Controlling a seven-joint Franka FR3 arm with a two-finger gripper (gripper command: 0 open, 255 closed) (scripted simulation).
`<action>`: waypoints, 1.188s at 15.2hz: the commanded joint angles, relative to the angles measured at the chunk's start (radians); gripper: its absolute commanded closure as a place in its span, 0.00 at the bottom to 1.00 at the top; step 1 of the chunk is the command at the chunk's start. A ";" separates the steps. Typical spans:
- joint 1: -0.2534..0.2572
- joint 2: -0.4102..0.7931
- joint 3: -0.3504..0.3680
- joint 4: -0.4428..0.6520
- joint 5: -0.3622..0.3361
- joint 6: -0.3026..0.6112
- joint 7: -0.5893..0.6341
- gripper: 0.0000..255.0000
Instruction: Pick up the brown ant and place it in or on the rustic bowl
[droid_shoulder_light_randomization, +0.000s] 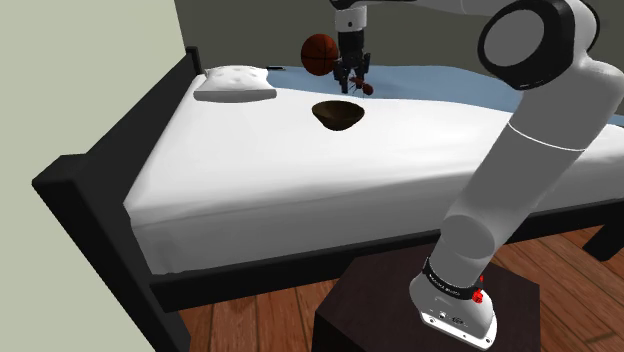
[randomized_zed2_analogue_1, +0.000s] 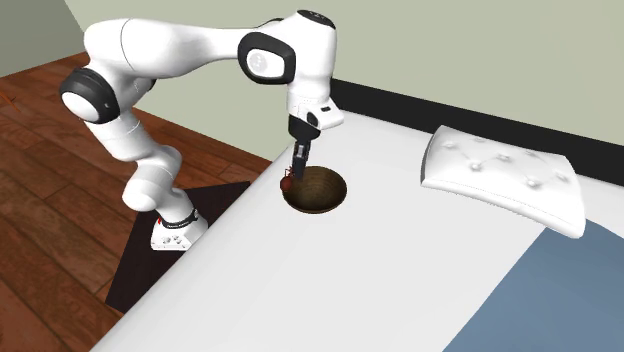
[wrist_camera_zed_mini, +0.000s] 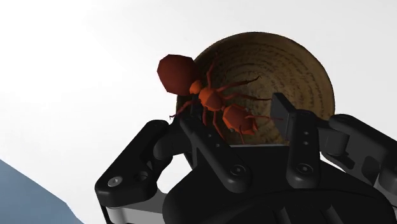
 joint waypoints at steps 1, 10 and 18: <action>0.010 0.070 0.011 0.082 0.013 -0.014 0.019 1.00; 0.020 0.122 0.020 0.046 0.022 0.070 0.047 1.00; 0.019 0.112 0.020 -0.028 0.021 0.134 0.054 1.00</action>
